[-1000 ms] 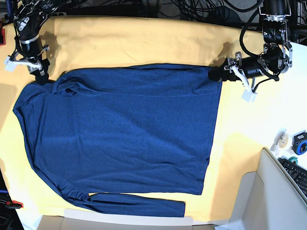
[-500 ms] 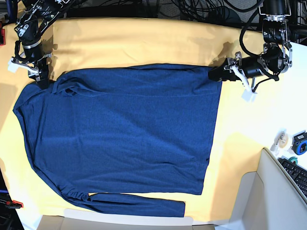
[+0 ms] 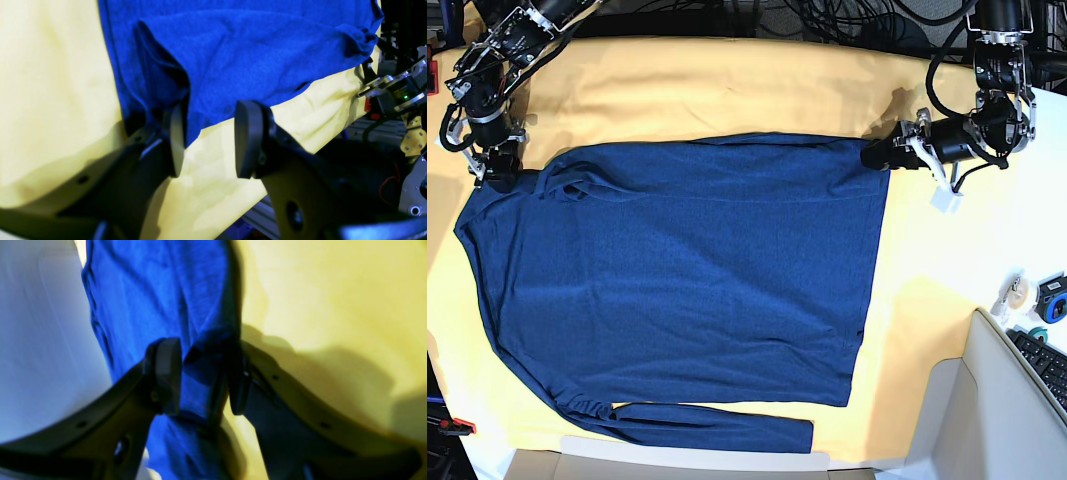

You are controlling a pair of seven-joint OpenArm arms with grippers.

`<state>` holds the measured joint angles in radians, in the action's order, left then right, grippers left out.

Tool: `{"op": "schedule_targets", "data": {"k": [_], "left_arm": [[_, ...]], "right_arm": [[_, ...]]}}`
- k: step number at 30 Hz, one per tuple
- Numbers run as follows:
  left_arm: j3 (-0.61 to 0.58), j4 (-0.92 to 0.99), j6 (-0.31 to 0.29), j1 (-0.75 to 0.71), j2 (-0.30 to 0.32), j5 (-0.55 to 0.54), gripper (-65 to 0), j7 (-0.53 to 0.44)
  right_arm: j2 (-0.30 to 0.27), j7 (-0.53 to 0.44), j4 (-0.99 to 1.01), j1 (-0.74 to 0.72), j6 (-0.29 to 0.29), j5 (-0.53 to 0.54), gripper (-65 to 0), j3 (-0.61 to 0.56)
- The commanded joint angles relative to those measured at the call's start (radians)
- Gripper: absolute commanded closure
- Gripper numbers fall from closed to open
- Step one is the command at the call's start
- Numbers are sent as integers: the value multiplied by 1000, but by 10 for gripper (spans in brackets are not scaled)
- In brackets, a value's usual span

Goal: Fold the T-shirt properly
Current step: 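Hold the shoulders and drag the shirt toward the robot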

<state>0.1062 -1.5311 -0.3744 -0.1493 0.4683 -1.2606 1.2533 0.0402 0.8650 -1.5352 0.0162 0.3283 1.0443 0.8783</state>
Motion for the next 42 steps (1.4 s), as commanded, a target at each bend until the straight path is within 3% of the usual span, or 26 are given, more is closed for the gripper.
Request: {"op": "schedule_targets", "data": {"k": [1,3,9,11,13,14,23,31,39,42], "left_arm": [[5,-18,-2,10,16,-21,-240,-1],[5,-18,-1,10,16,-21,-240,-1],[5,-18,-1,10,16,-21,-240,-1],[5,-18,-1,10,14,-21,-240,-1],[5,-18,-1,12,14,-21,-240,-1],[5,-18,-1,14,14,-21,-240,-1],[19,-18,-1,20,60,-28,-241,-1],[73,-4,-1,14,59,-18,-271,-5],[71,27,-5,18,50,131,-289,-10],[71,36,-8,18,17,164,-289,-5]], "right_arm": [[10,30,6,0,79,-28,-227,-6],[10,30,6,0,113,-28,-227,-6],[10,29,11,-8,116,-28,-208,-6],[10,29,11,-20,116,-52,-132,-8],[10,29,11,-25,116,-80,-11,-8],[10,32,11,-25,116,-83,0,-8],[5,33,9,-22,116,-83,0,-41],[2,33,9,-20,116,-85,0,-41],[5,33,9,-20,116,-88,0,-43],[5,33,9,-20,116,-88,0,-43]]}}
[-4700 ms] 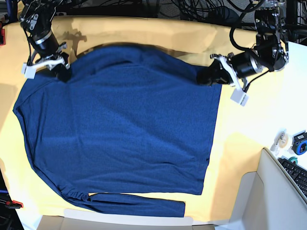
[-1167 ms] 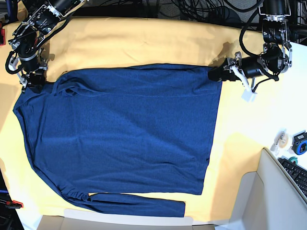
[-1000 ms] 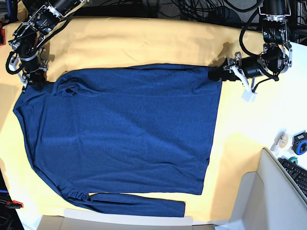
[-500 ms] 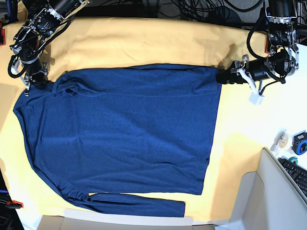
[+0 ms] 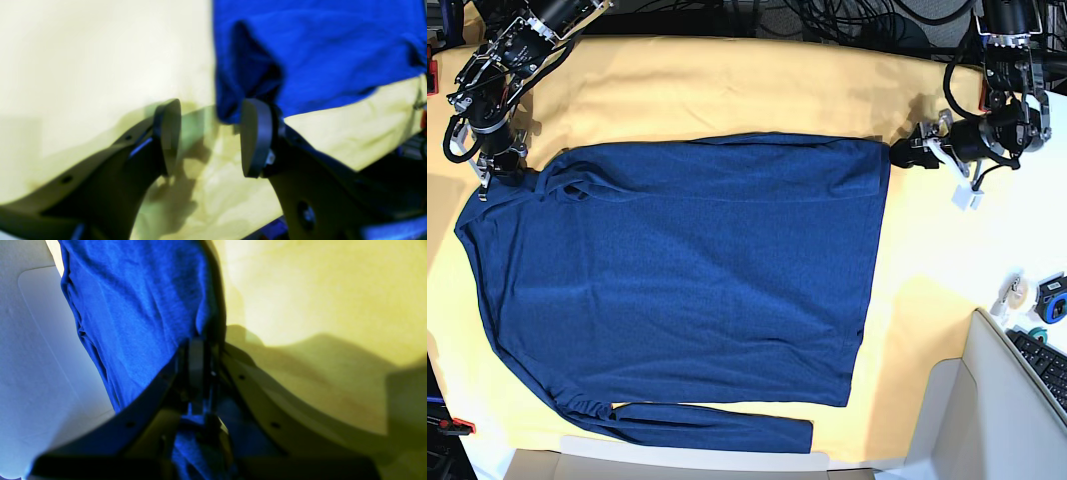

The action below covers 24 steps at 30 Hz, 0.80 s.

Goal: Fold the T-shirt properly
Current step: 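Hold the shoulders and drag the shirt toward the robot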

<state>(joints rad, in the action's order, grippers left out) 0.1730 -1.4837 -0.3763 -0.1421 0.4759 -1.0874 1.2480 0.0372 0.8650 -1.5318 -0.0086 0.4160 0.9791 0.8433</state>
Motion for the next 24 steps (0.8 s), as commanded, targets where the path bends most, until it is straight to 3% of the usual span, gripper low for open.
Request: {"op": "schedule_targets", "data": {"k": [1,8,20,24], "left_arm": [[3,-11,-6,11,5,-4,-289,2],[1,-11,-6,11,-55,-1,-289,3],[-28,-11,-8,12,-56,-6,-289,-3],[-30,-10,-8,12,-82,-3,-288,-3]], "right_arm": [[8,33,6,5,28,-22,0,-8],[11,33,7,9,28,-24,0,-9],[10,33,7,25,28,-24,0,-9],[11,33,7,34,28,-24,0,-9]]}}
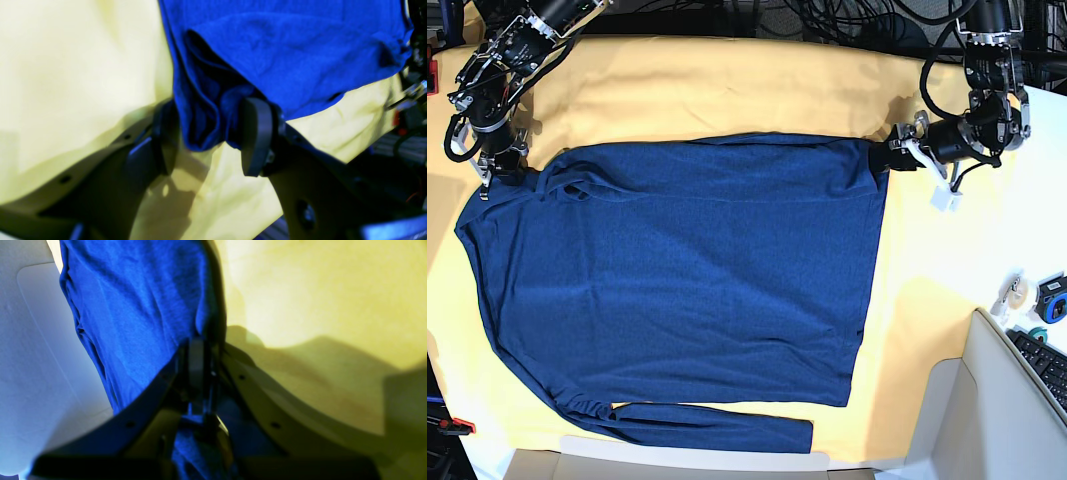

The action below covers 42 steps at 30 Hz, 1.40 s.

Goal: Fold the T-shirt properly
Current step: 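Hold the shoulders and drag the shirt toward the robot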

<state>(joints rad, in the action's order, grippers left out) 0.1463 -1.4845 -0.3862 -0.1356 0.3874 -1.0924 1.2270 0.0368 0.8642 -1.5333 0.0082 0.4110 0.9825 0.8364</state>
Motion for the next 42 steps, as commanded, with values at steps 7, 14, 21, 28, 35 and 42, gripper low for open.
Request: {"op": "schedule_targets", "data": {"k": [7,14,21,28,35,42], "left_arm": [[-1,-8,0,6,5,2,-202,10],[-1,-8,0,7,5,-2,0,0],[5,-11,-55,11,8,-5,0,6],[5,-12,-76,21,9,-5,0,9],[6,-12,-76,23,9,-5,0,7],[6,-15,-101,23,9,-5,0,3]], "right_arm": [[12,34,9,39,33,-27,0,-2],[5,36,3,80,32,-24,0,-2],[-24,36,1,108,-1,-23,0,-1],[-91,36,-88,129,-1,-23,0,1],[-128,36,-121,131,-1,-23,0,-1],[-128,36,-120,131,-1,-23,0,-2]]}}
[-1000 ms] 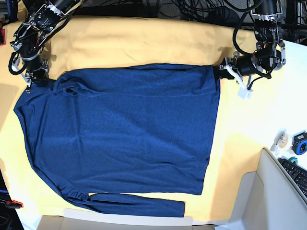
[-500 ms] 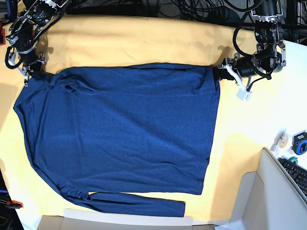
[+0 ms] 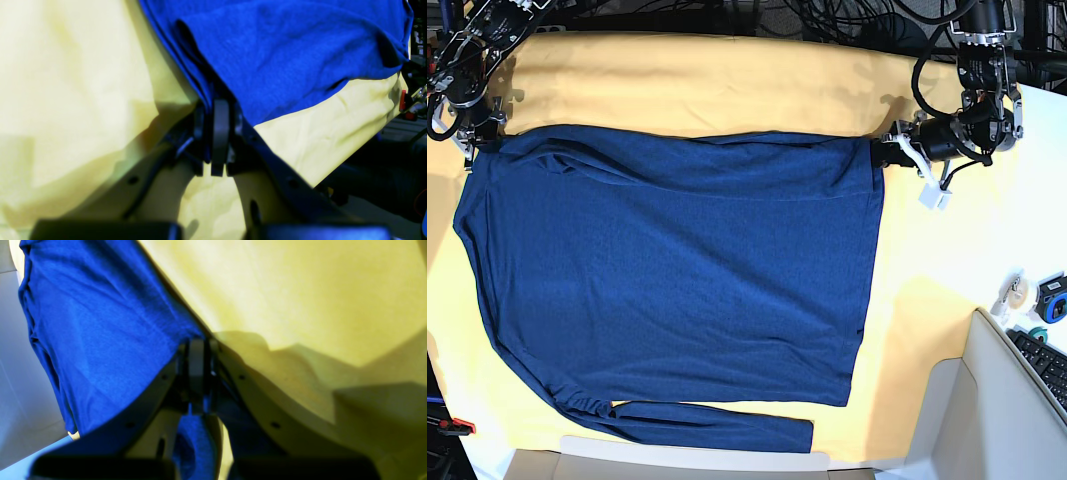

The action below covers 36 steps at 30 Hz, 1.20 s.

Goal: Fold the T-shirt properly
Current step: 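Hold the shoulders and drag the shirt toward the robot, then pull the held shoulders further, sliding the shirt across the cloth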

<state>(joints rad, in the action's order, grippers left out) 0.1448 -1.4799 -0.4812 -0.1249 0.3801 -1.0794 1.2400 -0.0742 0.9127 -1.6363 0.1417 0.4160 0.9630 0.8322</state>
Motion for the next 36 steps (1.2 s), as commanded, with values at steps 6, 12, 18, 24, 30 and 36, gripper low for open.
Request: {"op": "schedule_targets", "data": {"k": [6,12,18,24,30,36], "left_arm": [[8,-120,-77,15,16,-17,0,-6],[6,-133,-78,75,13,-17,0,-4],[3,-132,-78,147,13,-17,0,-4],[3,-130,-80,245,12,-17,0,-4],[8,-41,-81,339,12,-18,0,-4],[8,71,-83,364,12,-17,0,-19]], "right_arm": [[-17,-13,-17,-14,-6,-3,0,-1],[-17,-13,-17,-55,-6,-3,0,-66],[-11,-13,-17,-141,-6,-3,0,-92],[-16,-13,-12,-235,-6,-5,0,-92],[-17,-17,24,-314,-6,-9,0,-83],[-32,-19,118,-365,-6,-9,0,-49]]}}
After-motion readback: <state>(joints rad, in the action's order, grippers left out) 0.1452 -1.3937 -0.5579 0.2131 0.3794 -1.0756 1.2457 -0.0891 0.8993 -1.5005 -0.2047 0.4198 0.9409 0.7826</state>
